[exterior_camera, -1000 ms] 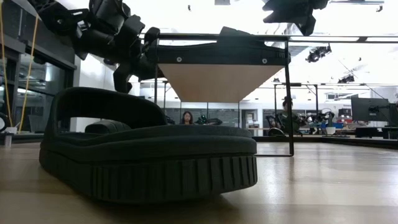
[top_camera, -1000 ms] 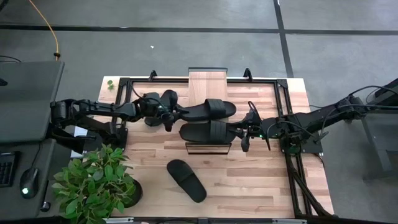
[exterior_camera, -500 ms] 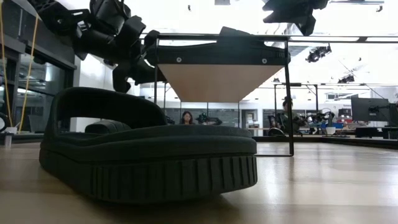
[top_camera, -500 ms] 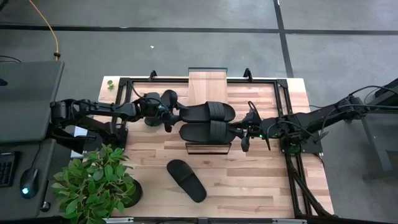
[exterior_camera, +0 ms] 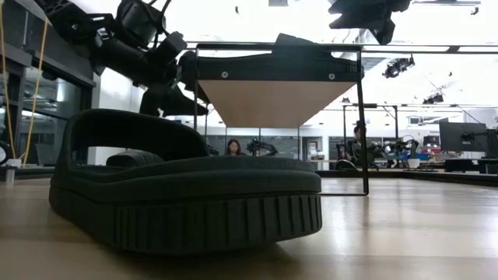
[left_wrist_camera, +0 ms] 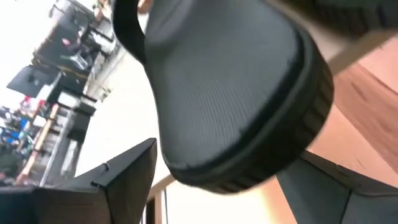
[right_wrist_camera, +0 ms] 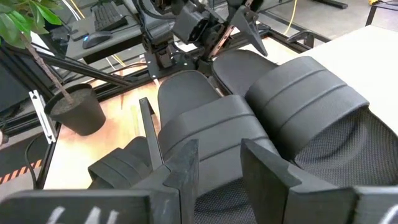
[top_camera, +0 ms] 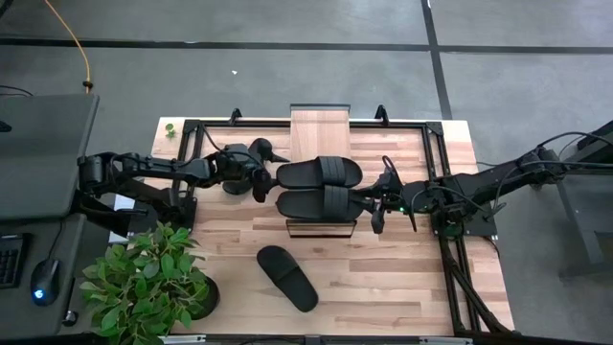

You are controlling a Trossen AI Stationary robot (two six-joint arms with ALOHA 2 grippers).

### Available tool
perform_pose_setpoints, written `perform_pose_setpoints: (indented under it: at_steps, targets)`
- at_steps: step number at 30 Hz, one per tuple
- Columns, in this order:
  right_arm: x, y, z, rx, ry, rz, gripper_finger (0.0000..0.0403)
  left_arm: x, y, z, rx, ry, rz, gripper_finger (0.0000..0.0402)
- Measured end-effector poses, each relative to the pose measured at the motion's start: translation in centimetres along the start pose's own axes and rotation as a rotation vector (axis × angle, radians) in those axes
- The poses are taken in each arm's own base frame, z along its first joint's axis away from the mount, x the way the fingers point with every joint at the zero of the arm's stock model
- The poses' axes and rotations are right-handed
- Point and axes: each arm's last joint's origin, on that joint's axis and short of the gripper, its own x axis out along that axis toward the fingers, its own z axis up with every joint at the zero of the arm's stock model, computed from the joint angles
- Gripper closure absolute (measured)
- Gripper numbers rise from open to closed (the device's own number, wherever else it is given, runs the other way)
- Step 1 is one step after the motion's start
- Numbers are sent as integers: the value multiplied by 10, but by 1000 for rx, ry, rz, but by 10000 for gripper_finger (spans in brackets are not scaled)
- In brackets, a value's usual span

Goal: Pick and place slides into the shelf
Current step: Put the black slipper on the shelf

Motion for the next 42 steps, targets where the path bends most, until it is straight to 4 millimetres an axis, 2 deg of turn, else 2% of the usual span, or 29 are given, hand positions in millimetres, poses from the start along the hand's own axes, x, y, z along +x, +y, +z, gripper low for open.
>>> perform_pose_setpoints:
  at_steps: [10, 15, 21, 25, 33, 37, 42]
  targets:
    - [0, 0, 0, -8, 0, 1, 292, -1, -6, -11, -24, 209, 20, 107]
    - [0, 0, 0, -19, 0, 1, 292, -7, -6, -10, -28, 282, 51, 109]
    - [0, 0, -1, -21, 7, -1, 292, -30, -6, 12, 22, 389, 215, 122]
    - [0, 0, -1, -19, 6, -2, 292, -54, -9, 34, 1, 349, 289, 133]
    - [0, 3, 0, -16, 27, 100, 292, -93, -21, 57, -303, 205, 341, 145]
    - [0, 6, 3, -43, 12, 152, 292, -100, -26, 62, -366, 153, 314, 148]
    - [1, 8, 5, -54, -17, 167, 292, -103, -38, 66, -569, 103, 229, 149]
